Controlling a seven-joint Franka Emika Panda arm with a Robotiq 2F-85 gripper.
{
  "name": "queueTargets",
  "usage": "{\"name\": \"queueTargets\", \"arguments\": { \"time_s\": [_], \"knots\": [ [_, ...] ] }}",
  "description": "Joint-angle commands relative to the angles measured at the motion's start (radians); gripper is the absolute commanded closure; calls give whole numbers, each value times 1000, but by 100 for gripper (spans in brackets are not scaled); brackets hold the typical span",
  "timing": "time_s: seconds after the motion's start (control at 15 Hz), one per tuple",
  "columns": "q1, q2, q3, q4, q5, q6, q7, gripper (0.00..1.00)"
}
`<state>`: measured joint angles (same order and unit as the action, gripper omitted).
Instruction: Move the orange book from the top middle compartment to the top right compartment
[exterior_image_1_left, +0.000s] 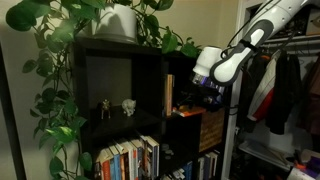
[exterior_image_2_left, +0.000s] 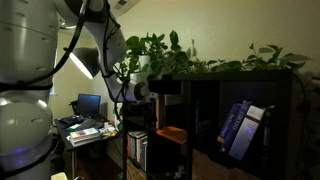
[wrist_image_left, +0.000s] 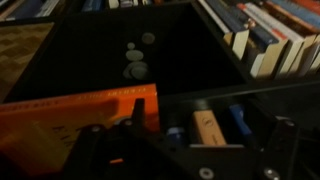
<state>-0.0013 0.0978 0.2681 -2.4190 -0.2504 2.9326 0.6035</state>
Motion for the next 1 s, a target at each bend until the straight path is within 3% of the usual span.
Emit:
{"name": "queueTargets", "arguments": {
  "time_s": [0.0,0.07,0.53,0.6,0.93],
  "knots": [
    [-47,-106,91,-6,238,-229,-273,0],
    [34,-129,8,2,277,-285,-326,0],
    [49,-242,-92,56,205,-629,-419,0],
    [57,-206,-92,59,227,-564,-407,0],
    [55,-219,-101,62,215,-599,-410,0]
  ]
}}
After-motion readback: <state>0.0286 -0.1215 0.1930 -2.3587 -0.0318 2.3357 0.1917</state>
